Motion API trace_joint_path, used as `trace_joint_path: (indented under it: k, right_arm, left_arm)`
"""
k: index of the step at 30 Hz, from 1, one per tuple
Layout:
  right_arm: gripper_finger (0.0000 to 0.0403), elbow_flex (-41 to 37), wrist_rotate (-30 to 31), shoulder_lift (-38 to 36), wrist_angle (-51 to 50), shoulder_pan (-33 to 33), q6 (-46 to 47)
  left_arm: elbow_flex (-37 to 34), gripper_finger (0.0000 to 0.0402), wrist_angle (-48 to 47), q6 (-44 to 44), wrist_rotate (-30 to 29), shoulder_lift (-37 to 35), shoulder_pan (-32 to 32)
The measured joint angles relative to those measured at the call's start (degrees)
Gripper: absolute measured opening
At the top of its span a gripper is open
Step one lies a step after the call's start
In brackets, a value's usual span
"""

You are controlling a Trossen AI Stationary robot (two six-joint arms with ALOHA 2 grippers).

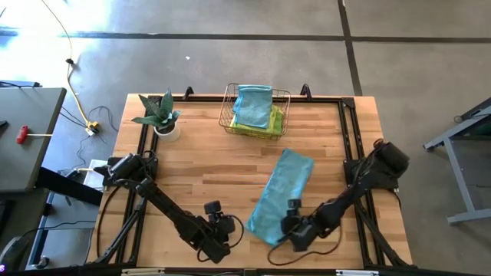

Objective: Fold microfiber towels
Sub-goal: Fold the blue microfiber towel

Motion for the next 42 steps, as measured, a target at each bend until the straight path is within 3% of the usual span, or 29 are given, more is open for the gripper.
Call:
trace_joint_path:
  k: [6, 13, 19, 26, 42]
  right_arm:
    - [0.0181, 0.1, 6.4, -3.7, 1.1, 5.1, -5.3]
    - [0.0181, 0.1, 8.9, 3.0, 16.1, 8.9, -18.4]
    - [0.0181, 0.2, 8.8, 7.9, 27.0, 8.8, -26.1]
    - [0.0181, 0.2, 5.6, 8.3, 27.9, 7.8, -23.3]
    - [0.0181, 0.4, 9.7, 11.8, 28.2, 7.5, -22.0]
  left_arm:
    - [0.0, 0.0161, 7.2, 4.5, -1.6, 0.0, 0.5]
    - [0.0, 0.0161, 15.8, 13.8, -1.8, 0.0, 1.8]
    - [0.0, 0.0161, 19.5, 15.5, -1.8, 0.0, 2.7]
    - [0.0, 0.0161, 21.1, 15.5, -1.7, 0.0, 2.6]
    - [0.0, 0.0161, 25.0, 15.4, -1.5, 0.0, 1.6]
